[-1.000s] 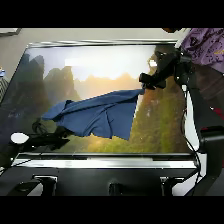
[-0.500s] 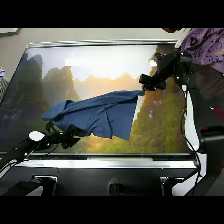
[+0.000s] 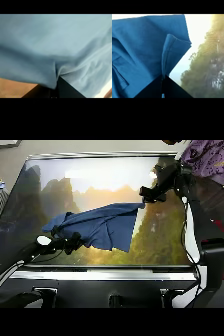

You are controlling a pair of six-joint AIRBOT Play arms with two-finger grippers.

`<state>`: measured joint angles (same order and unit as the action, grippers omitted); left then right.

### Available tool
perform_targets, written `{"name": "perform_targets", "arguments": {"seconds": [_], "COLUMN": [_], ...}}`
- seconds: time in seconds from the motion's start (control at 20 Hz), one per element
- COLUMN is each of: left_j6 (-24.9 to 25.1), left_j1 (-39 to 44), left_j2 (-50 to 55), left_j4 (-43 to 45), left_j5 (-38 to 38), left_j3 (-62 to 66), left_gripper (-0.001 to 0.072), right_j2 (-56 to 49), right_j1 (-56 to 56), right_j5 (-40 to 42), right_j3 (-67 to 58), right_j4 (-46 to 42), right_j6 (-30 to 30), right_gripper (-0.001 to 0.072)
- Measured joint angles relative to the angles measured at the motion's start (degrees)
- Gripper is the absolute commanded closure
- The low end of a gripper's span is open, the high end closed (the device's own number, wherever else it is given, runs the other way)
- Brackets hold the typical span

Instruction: Fold the clothes and pants, and hang the long-sleeved shirts on hangers.

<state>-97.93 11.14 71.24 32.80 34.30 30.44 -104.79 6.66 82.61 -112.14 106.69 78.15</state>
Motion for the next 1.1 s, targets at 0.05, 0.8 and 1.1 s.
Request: {"name": "perform_targets", "arguments": {"seconds": [0.05,0.8,1.1], "left_j6": [1.0,0.4,-6.1], "left_j1": [-0.7,-28.2,-30.3], "left_j2": [-0.2,-16.2,-27.4], "left_j4": [-0.5,30.0,41.7], "left_j5": [1.0,41.8,48.8], "left_j3": [1.8,70.5,75.4], "left_gripper": [0.0687,0.0685,0.0686], "right_j2": [0.3,40.5,55.6], "right_j1": [0.0,0.0,0.1], "right_j5": [0.0,-7.5,-2.9], "right_j3": [0.0,0.0,-0.1], "right_j4": [-0.1,-13.3,-14.8], "right_j6": [0.0,-0.9,-1.9], "right_gripper": [0.0689,0.0689,0.0689]}}
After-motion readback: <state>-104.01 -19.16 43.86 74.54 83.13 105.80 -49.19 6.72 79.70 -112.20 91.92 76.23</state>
